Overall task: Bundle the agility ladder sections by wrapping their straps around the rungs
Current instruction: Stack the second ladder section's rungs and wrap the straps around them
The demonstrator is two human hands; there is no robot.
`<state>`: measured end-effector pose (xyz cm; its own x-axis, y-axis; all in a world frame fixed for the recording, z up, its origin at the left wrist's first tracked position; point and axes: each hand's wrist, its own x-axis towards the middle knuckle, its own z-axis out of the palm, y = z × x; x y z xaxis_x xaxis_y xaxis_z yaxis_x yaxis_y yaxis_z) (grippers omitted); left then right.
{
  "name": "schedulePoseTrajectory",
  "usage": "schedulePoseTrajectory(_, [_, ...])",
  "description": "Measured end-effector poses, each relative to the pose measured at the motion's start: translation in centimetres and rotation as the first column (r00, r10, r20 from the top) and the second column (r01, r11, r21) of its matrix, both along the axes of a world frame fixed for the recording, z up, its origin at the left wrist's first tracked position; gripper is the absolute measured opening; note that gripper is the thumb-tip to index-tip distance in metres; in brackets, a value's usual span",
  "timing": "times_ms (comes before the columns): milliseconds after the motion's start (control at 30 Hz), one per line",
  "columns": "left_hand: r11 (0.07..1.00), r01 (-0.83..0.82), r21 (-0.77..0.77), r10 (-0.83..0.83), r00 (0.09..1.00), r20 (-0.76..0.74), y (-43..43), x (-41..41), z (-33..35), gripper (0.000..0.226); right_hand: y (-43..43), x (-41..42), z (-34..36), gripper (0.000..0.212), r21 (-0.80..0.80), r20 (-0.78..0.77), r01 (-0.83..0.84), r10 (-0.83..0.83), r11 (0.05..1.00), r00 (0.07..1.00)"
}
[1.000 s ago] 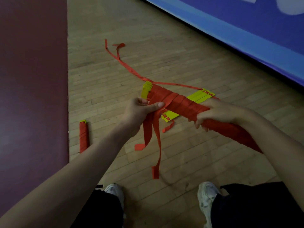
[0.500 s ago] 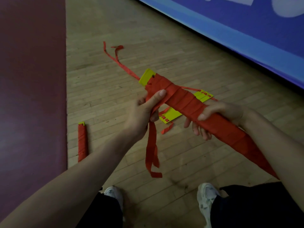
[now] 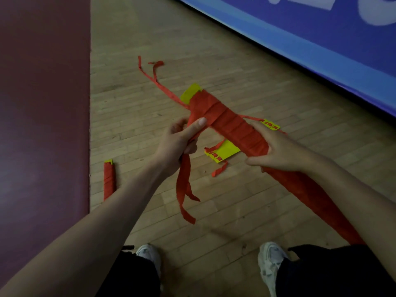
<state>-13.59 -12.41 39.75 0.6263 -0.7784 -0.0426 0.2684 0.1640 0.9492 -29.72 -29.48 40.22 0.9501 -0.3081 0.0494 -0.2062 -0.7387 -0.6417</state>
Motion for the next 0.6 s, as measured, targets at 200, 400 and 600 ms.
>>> schedulePoseTrajectory(200, [0.999, -0.020, -0.040, 0.027, 0.984, 0.178, 0.1, -0.2, -0.3, 0.015, -1.2, -0.7, 1.5, 0.062, 0.301, 0.040, 0.003, -0.016, 0.954, 0.999])
schedulePoseTrajectory(400, [1.000, -0.026, 0.005, 0.024, 0.954, 0.300, 0.3, 0.0, -0.3, 0.007, -1.5, -0.9, 1.4, 0.059, 0.489, -0.025, -0.001, 0.015, 0.872, 1.000])
schedulePoseTrajectory(600, [0.991, 0.122, -0.060, -0.122, 0.993, 0.010, 0.0, -0.4, -0.9, 0.011, -1.3, -1.4, -0.2, 0.041, 0.831, -0.083, 0.031, 0.068, 0.555, 0.994])
